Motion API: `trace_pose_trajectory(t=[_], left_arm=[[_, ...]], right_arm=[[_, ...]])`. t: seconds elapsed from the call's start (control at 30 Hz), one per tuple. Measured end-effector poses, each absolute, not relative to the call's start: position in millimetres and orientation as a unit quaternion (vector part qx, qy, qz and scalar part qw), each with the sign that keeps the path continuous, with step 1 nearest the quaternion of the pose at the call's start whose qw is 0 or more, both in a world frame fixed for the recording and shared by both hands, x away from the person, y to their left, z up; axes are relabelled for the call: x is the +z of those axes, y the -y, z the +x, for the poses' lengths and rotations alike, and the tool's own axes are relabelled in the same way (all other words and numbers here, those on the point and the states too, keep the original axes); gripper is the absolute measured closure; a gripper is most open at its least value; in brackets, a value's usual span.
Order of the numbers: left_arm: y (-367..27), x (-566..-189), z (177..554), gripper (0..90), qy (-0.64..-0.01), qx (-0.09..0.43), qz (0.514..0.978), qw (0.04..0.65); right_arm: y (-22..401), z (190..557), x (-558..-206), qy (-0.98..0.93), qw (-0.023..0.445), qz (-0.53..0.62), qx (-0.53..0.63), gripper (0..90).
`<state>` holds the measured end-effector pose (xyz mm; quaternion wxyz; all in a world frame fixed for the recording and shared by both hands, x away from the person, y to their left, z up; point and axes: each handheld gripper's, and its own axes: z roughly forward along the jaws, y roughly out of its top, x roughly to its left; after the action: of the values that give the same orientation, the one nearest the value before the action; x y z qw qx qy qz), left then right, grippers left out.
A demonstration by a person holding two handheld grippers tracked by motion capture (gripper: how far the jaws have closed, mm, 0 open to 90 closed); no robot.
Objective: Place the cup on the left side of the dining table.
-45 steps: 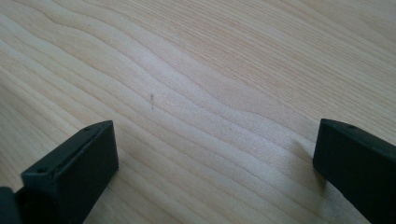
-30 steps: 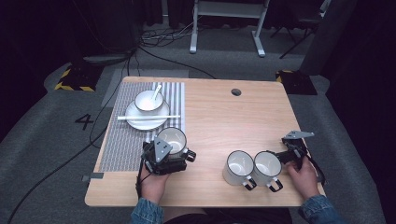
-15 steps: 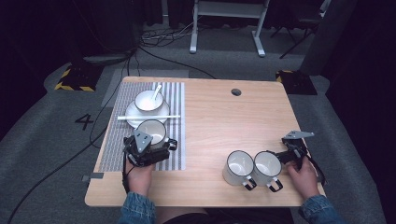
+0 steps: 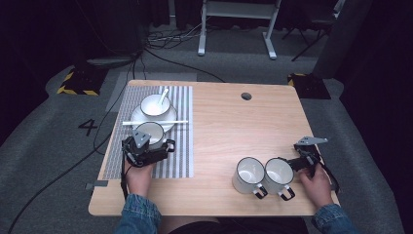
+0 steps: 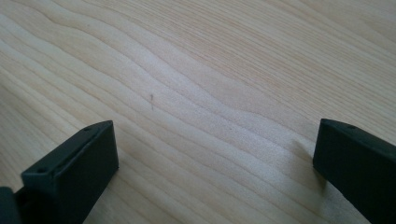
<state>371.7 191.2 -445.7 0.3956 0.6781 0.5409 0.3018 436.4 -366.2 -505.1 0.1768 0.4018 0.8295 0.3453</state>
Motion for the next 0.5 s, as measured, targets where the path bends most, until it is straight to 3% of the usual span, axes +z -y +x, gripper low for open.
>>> trace_pose_trajectory(t=[0.5], left_arm=[[-195.4,-466.2,395.2,3.0,-0.555,0.267,0.704,0.353]], right_arm=[[366.2,436.4,-505.0,-0.83,0.177,0.402,0.345,0.2]])
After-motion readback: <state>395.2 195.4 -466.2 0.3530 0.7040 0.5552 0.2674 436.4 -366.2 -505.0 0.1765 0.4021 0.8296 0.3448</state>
